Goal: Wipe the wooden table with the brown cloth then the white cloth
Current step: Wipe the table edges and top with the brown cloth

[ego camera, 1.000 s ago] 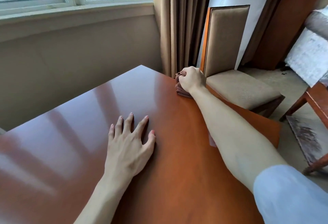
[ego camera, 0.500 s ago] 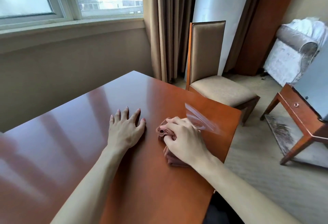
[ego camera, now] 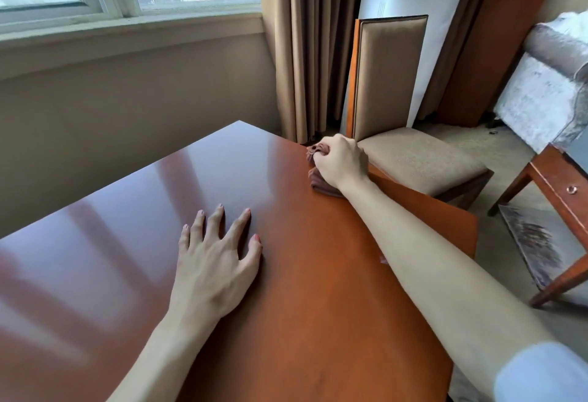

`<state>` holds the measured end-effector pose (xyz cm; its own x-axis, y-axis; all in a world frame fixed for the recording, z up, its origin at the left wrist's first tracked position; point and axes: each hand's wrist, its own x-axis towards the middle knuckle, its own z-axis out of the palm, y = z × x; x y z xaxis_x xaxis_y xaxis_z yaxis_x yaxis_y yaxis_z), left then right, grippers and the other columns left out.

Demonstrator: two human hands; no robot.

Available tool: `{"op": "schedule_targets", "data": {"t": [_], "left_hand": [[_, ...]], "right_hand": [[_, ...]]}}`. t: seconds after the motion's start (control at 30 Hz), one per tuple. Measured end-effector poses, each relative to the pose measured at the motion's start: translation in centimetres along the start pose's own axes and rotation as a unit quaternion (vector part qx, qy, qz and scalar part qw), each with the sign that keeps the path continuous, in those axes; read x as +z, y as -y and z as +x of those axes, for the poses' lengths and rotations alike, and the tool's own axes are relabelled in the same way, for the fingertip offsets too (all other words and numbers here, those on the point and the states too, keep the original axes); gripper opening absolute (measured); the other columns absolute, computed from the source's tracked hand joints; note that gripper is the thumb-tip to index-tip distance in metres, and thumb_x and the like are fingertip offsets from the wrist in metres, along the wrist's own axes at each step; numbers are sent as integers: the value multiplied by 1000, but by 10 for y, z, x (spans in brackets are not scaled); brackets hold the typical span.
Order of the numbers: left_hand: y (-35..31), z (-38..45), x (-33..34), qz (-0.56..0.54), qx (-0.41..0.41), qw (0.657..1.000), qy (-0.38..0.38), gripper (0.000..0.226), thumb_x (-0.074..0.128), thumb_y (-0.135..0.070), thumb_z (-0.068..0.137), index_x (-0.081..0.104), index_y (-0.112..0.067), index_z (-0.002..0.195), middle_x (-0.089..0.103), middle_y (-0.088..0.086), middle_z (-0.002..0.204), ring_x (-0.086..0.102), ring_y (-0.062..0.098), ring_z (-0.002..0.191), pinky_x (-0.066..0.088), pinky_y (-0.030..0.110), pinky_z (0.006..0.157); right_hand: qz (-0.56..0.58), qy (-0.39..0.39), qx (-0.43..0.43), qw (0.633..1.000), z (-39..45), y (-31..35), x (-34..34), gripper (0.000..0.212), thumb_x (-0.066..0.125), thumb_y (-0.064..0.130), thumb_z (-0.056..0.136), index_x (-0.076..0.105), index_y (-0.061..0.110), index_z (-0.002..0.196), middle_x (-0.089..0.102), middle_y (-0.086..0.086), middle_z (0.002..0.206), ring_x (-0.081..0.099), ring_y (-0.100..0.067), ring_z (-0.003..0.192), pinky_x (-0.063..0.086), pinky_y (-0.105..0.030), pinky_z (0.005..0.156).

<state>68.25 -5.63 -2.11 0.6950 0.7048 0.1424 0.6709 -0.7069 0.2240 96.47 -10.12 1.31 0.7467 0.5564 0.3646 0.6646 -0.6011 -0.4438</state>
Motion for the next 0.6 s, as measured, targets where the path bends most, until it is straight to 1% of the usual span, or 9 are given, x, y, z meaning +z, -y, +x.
{"op": "schedule_targets", "data": {"t": [0.1,0.2,0.3,0.37,0.5,0.6], "left_hand": [[0,0,-2,1,-4,1000,4,70,11,-65,89,22,-46,155,17,-1,165,5,26,153,2,43,125],[-2,-1,-6,-9,-7,1000,13,69,13,-65,89,24,-47,155,18,0,165,5,26,153,2,43,125],[-4,-2,-8,-9,-9,1000,16,64,18,-63,93,26,-46,154,20,2,165,7,27,153,5,45,125],[-3,-2,-9,-7,-9,1000,19,59,24,-61,98,26,-45,154,20,4,164,9,29,153,6,47,124],[-3,-4,-11,-4,1,999,34,59,25,-60,99,26,-43,155,21,8,165,11,33,152,6,48,124],[-3,-5,-13,-5,4,999,38,60,25,-59,99,26,-41,156,19,9,165,11,34,152,6,50,124]], "right_hand": [[-20,-1,22,1000,19,6,8,26,54,26,90,78,21,100,70,-6,107,62,-36,102,51,-38,81],[-23,1,13,1000,-4,8,0,27,52,24,93,77,20,104,68,-5,112,58,-36,106,47,-37,83],[4,13,-17,1000,-65,11,-24,26,54,24,92,76,20,106,69,-4,116,59,-35,107,53,-41,86],[15,37,-45,998,-116,14,-43,28,56,26,92,75,24,111,68,2,122,59,-31,109,55,-43,88],[10,86,-102,991,-213,18,-85,33,54,34,87,74,33,112,66,15,127,59,-23,109,55,-41,89],[3,102,-111,988,-257,17,-111,36,60,32,83,73,40,116,63,21,132,58,-15,114,55,-39,93]]}}
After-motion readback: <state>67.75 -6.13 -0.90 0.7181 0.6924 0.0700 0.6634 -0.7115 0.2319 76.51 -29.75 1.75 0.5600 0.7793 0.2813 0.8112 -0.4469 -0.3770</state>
